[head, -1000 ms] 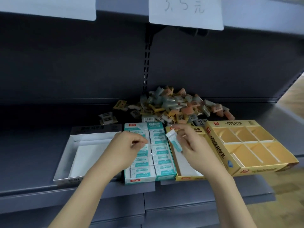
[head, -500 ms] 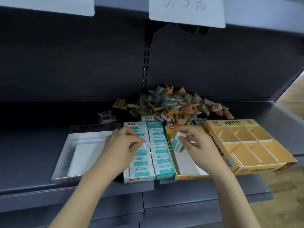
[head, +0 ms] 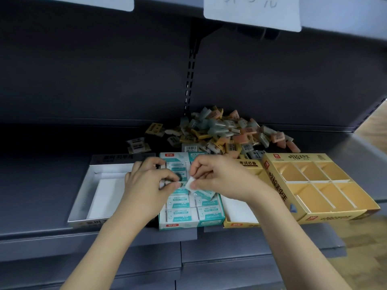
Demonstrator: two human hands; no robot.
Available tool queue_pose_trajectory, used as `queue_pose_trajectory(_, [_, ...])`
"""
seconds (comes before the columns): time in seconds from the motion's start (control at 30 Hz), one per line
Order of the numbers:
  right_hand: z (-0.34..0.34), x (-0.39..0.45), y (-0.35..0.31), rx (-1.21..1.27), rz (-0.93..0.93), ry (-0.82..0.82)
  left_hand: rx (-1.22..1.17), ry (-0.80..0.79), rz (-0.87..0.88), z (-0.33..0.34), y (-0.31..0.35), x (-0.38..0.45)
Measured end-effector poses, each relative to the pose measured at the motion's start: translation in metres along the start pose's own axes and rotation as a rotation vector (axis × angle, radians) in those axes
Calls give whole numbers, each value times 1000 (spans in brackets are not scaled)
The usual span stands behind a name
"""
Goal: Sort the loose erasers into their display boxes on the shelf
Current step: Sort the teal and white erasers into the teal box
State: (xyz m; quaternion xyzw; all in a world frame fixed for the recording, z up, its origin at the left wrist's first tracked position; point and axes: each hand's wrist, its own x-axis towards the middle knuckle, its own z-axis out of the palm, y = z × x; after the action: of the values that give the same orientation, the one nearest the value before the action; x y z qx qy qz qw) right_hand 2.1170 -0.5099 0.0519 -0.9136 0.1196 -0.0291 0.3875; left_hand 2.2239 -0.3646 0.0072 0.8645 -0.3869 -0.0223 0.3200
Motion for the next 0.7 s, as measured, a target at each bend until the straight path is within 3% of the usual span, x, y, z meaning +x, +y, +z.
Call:
queue_pose_trajectory(0.43, [-11,15,3,-314,-33,-163,-6,47,-52,5,-2,-4])
queue_pose_trajectory(0.57, [-13,10,12,-280,-31,-96,-59,135,-57,2,-6,-5])
queue_pose_trajectory(0.7, [-19,3,21,-304,-56,-137,-60,238,-96,-9,-14,-4])
